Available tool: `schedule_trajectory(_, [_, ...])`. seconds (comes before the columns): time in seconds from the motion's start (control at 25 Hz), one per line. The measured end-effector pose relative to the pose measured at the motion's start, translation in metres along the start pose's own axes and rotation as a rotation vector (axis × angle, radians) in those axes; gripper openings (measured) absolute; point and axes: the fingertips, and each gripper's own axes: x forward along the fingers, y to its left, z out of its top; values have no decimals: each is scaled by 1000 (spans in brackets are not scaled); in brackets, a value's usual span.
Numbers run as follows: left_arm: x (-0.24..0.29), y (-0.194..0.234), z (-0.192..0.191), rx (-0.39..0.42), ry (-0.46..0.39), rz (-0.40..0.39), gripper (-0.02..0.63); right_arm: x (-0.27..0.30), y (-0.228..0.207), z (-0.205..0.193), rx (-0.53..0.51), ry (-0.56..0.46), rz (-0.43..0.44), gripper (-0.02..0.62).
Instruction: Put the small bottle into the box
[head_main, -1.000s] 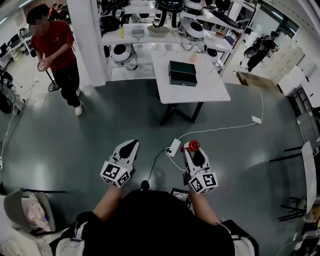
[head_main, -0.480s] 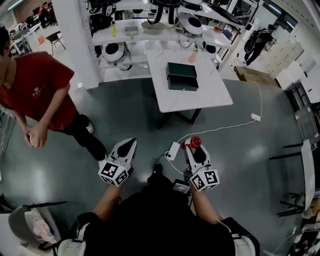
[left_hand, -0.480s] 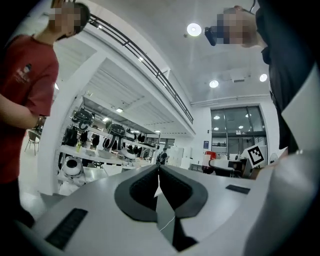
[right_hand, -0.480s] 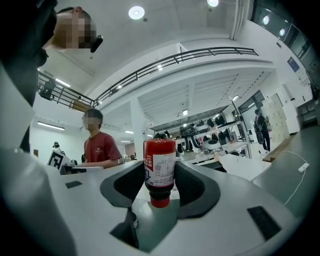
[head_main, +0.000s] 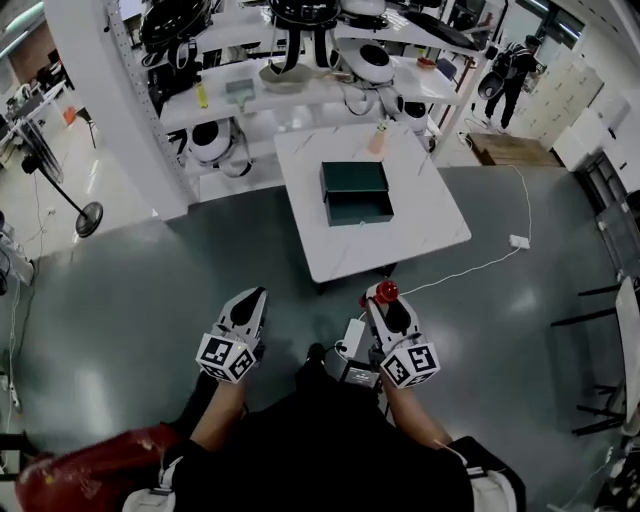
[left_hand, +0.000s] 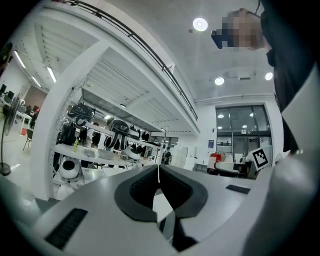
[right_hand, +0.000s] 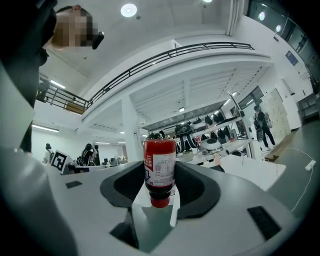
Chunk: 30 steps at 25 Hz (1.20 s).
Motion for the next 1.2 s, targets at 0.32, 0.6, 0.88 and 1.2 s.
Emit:
schedule_trajectory(0.32, [103, 51, 48, 58, -35, -8, 21, 103, -64, 36, -49, -42, 27, 210])
schedule_trajectory(0.6, [157, 100, 49, 56, -5, 2, 21, 166, -97, 54, -156, -47, 34, 210])
schedule_trajectory(0.88, [240, 155, 36, 22, 18, -72, 21, 219, -143, 65, -264, -5, -59, 210])
schedule_trajectory(1.2, [346, 216, 34, 2, 63, -240, 21, 290, -187, 44, -332, 137, -181, 210])
